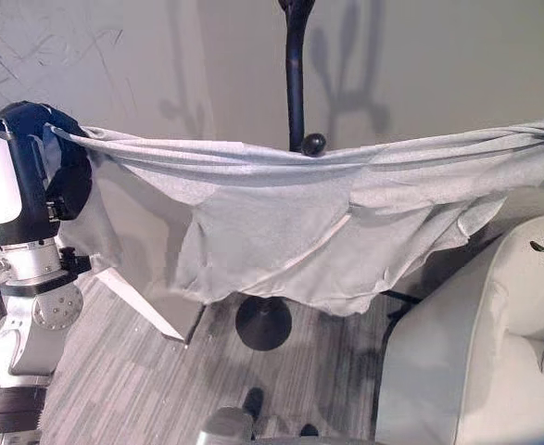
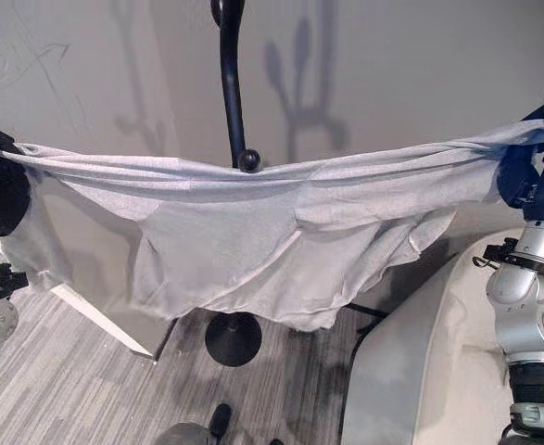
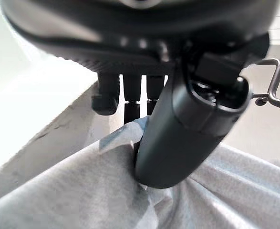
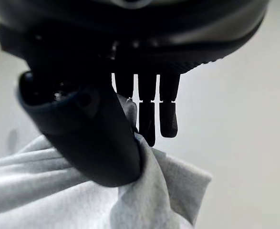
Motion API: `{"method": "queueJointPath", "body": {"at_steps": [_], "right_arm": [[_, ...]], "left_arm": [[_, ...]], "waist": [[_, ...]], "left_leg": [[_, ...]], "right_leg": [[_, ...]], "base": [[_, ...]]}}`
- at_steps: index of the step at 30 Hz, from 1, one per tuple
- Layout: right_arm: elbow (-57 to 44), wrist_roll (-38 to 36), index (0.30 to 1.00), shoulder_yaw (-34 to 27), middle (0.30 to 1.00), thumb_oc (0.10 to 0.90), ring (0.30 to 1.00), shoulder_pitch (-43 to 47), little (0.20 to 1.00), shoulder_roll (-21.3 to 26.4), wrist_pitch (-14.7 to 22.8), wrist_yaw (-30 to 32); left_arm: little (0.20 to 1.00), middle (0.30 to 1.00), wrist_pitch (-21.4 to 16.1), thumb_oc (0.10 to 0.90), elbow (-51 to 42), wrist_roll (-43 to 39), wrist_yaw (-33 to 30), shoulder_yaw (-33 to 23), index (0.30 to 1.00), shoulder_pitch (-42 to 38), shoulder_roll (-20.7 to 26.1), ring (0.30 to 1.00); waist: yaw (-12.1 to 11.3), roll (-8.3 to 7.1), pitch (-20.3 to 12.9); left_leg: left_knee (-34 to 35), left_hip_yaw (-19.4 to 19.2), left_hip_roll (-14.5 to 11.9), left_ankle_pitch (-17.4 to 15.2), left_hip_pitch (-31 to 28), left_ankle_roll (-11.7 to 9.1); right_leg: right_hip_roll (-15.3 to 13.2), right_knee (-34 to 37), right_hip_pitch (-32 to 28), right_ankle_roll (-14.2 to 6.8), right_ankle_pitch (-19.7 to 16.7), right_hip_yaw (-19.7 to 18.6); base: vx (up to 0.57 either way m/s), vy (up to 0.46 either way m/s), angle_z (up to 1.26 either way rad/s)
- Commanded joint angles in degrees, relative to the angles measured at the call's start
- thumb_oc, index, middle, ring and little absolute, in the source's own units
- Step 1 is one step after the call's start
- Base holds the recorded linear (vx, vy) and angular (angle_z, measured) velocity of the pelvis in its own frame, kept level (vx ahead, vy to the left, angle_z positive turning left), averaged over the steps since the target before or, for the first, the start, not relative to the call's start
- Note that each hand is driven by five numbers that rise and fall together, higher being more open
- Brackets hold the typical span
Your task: Hang the clothes on the sofa on the clothes rack.
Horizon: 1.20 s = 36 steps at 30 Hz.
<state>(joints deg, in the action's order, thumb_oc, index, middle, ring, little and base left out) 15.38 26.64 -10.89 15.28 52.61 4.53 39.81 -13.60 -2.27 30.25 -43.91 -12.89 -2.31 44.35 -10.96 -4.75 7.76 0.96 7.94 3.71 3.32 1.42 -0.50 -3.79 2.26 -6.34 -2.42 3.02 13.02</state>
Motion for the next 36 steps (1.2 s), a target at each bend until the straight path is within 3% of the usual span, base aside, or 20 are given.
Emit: {"method": "queueJointPath", "body": {"at_steps": [1,5,14,18,21,25,28,32,36], "right_arm": [[5.5,-2.0,0.3,0.3,0.3,0.4,0.3,9.1,0.3,10.6,-2.5,4.0],[12.6,-2.0,0.3,10.0,0.3,0.4,0.3,19.3,0.3,14.0,-4.1,4.0],[19.9,-7.7,0.3,13.7,0.3,0.4,0.3,25.7,0.3,15.9,-3.4,3.7],[25.8,-12.6,0.3,21.2,0.3,0.4,0.3,32.8,0.3,15.6,-1.8,1.3],[26.6,-13.5,0.3,23.3,0.3,0.4,0.3,35.1,0.3,15.5,-2.1,0.6],[24.8,-12.1,0.3,21.9,0.3,0.4,0.3,33.0,0.3,16.2,-3.0,-0.9],[25.4,-12.7,0.3,22.2,0.3,0.4,0.3,33.2,0.3,16.4,-2.7,-1.2],[27.6,-14.9,0.3,24.5,0.3,0.4,0.3,33.5,0.3,15.9,-1.7,-3.6],[29.5,-13.9,0.3,26.9,0.3,0.4,0.3,29.8,0.3,12.2,-1.3,-8.1]], "left_arm": [[0.3,0.3,6.5,0.4,11.0,-5.4,-3.5,-10.7,0.3,-12.3,12.7,0.3],[0.3,0.3,7.9,0.4,17.4,-6.6,-3.9,-3.1,0.3,-22.5,19.3,0.3],[0.3,0.3,10.1,0.4,22.1,-7.6,-5.2,-1.5,0.3,-27.2,23.8,0.3],[0.3,0.3,10.9,0.4,31.4,-10.9,-3.5,4.9,0.3,-32.1,27.5,0.3],[0.3,0.3,10.9,0.4,33.4,-12.1,-3.2,6.2,0.3,-33.0,27.8,0.3],[0.3,0.3,11.0,0.4,32.0,-11.5,-1.8,2.1,0.3,-27.5,27.5,0.3],[0.3,0.3,11.4,0.4,32.7,-10.4,-0.9,2.0,0.3,-26.3,28.0,0.3],[0.3,0.3,12.2,0.4,32.9,-7.6,4.4,8.2,0.3,-27.8,27.3,0.3],[0.3,0.3,12.6,0.4,37.0,-4.4,10.3,14.1,0.3,-25.8,22.5,0.3]], "waist": [[0.7,-0.83,-10.4],[1.0,-0.94,-10.8],[1.5,-1.17,-12.3],[1.7,-0.7,-12.4],[1.8,-0.59,-12.3],[1.6,-0.88,-12.5],[1.8,-0.9,-12.8],[1.8,-0.83,-12.6],[1.5,-0.97,-11.4]], "left_leg": [[0.8,-2.8,-0.3,0.9,4.1,-1.8],[1.3,-4.1,-0.2,0.5,3.3,-0.6],[1.3,-5.1,0.4,-1.0,2.0,0.4],[0.9,-6.1,0.2,-1.6,1.3,0.7],[0.8,-6.3,0.2,-1.9,1.1,0.9],[0.8,-6.5,0.3,-2.4,0.7,1.1],[0.9,-6.5,0.4,-2.5,0.4,1.1],[0.9,-6.5,0.4,-2.5,0.5,1.0],[0.8,-6.3,0.4,-2.2,0.8,1.0]], "right_leg": [[3.1,-1.4,-4.2,-0.7,7.2,1.1],[2.8,-3.1,-3.6,-1.6,7.1,0.3],[2.3,-3.5,-3.7,-2.4,7.1,0.2],[2.0,-4.7,-3.5,-3.1,6.6,0.1],[1.9,-5.1,-3.4,-3.2,6.6,0.1],[1.8,-5.0,-3.6,-3.4,6.7,0.3],[1.7,-4.7,-3.8,-3.5,6.7,0.4],[1.9,-4.3,-3.9,-3.3,6.8,0.6],[2.0,-4.5,-3.6,-3.0,6.9,1.0]], "base": [[0.08,0.052,0.02],[0.09,0.075,-0.06],[0.07,0.051,-0.16],[0.04,0.047,-0.08],[0.03,0.033,-0.06],[0.04,0.027,-0.05],[0.01,0.003,-0.01],[0.0,0.0,0.0],[-0.02,-0.003,0.01]]}}
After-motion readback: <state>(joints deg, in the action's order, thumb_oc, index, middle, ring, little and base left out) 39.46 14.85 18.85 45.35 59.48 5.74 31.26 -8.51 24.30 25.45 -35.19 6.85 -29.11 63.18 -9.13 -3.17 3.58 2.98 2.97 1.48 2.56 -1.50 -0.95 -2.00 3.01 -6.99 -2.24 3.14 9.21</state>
